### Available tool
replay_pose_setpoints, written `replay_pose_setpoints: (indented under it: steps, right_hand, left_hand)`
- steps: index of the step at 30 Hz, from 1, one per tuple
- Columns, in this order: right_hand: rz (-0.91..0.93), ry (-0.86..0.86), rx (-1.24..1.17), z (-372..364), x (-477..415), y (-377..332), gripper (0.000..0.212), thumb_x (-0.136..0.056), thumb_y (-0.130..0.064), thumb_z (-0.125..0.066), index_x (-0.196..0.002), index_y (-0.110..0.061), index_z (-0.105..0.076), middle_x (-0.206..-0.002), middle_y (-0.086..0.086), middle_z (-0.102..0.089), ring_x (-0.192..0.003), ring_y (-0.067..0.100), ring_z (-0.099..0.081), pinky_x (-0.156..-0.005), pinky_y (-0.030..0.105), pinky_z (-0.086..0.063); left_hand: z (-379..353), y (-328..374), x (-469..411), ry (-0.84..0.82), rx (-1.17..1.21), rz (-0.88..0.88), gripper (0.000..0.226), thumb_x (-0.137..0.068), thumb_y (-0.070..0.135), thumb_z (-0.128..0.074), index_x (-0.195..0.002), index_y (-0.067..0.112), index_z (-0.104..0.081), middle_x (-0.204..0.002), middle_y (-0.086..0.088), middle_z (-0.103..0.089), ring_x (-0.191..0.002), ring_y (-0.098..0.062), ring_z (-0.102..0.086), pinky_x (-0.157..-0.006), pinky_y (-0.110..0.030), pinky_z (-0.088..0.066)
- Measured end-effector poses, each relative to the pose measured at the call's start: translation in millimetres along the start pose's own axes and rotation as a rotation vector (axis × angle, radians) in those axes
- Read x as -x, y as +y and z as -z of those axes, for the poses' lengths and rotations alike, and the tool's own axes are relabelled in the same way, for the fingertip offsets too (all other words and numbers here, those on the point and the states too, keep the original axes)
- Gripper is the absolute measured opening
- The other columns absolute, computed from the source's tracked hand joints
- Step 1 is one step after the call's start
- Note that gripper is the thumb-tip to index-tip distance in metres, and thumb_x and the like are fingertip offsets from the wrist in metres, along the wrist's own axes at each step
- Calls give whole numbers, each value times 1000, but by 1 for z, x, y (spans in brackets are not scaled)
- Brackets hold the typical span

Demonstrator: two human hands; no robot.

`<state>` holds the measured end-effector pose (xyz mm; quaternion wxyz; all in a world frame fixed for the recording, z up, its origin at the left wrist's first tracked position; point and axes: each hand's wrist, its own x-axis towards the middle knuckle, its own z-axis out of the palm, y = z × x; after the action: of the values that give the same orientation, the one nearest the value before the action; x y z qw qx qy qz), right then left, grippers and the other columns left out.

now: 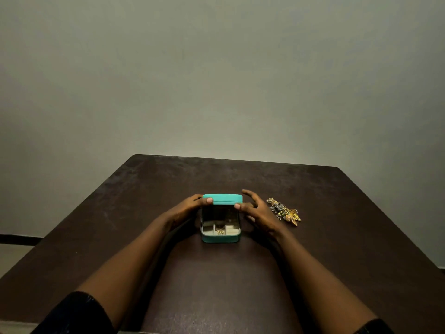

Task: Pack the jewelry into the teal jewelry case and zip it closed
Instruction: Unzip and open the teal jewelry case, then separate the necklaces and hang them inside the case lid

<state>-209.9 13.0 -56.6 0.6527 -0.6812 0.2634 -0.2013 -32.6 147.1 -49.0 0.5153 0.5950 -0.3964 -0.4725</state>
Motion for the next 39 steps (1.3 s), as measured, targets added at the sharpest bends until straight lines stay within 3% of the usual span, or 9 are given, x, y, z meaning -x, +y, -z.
replay_pose_setpoints:
  steps: [3, 6, 8, 13, 17, 23, 28, 32, 39]
  right_hand:
    - [39, 24, 80, -2, 2, -3, 42, -88, -24, -61, -127, -19, -47, -103, -1, -64, -90, 7, -59, -78, 23, -47]
    - [76, 27, 82, -4, 0, 1, 32, -92, -21, -53, -122, -11, -53, -102, 4, -63, -82, 8, -60, -68, 19, -49]
    - [83, 58, 65, -8, -2, 5, 30, -94, -19, -51, -123, -12, -54, -98, 1, -64, -81, 6, -61, -64, 14, -50]
    - [101, 167, 84, -13, -12, 15, 31, -94, -12, -51, -124, -8, -58, -113, 8, -67, -101, 20, -65, -87, 35, -53]
    - [117, 248, 182, -15, -15, 15, 30, -93, -15, -54, -121, -6, -61, -114, 7, -67, -105, 19, -63, -92, 34, -50]
    - [95, 307, 304, -18, -20, 20, 27, -90, -27, -57, -109, -11, -69, -101, 4, -73, -93, 18, -68, -83, 34, -51]
    - [96, 342, 327, -25, -19, 17, 24, -93, -25, -54, -101, -11, -72, -90, 3, -72, -78, 11, -62, -70, 24, -44]
    - [54, 339, 366, -31, -25, 17, 28, -93, -27, -54, -88, -7, -73, -79, 3, -69, -71, 11, -56, -66, 26, -39]
    - [-22, 371, 491, -40, -33, 14, 36, -92, -28, -54, -65, -6, -65, -71, 12, -63, -67, 19, -52, -60, 27, -31]
  left_hand:
    - [-5, -4, 5, 107, -3, 12, 55, -89, 58, -41, -124, 17, -54, -108, -7, -63, -85, -15, -63, -64, -21, -52]
    - [4, -12, 3, 181, -319, -85, 104, -54, 96, -29, -117, 19, -59, -84, -5, -57, -72, -14, -50, -61, -23, -44]
    - [4, -15, 3, 243, -408, -134, 108, -48, 100, -22, -105, 17, -62, -73, 0, -55, -66, -10, -50, -60, -21, -42]
    - [-6, -13, 2, 409, -498, -113, 75, -92, 62, -15, -86, 7, -67, -87, -9, -67, -81, -23, -62, -69, -34, -47]
    - [-8, -12, -7, 469, -447, -9, 69, -95, 59, -18, -70, 13, -63, -85, -11, -66, -78, -21, -59, -68, -30, -41]
    - [-6, -28, -18, 469, -144, 0, 73, -82, 73, -30, -100, 17, -73, -100, -6, -73, -95, -22, -68, -91, -44, -51]
    - [-8, -27, -20, 500, -106, -37, 35, -96, 34, -47, -106, 9, -69, -104, -10, -71, -96, -24, -67, -94, -48, -50]
    - [-8, -19, -18, 582, -244, -55, 33, -98, 25, -45, -120, 6, -62, -113, -10, -67, -98, -21, -64, -89, -36, -51]
    - [-3, -14, -22, 631, -343, -104, 45, -95, 10, -49, -139, 13, -41, -130, -12, -58, -110, -24, -60, -88, -37, -53]
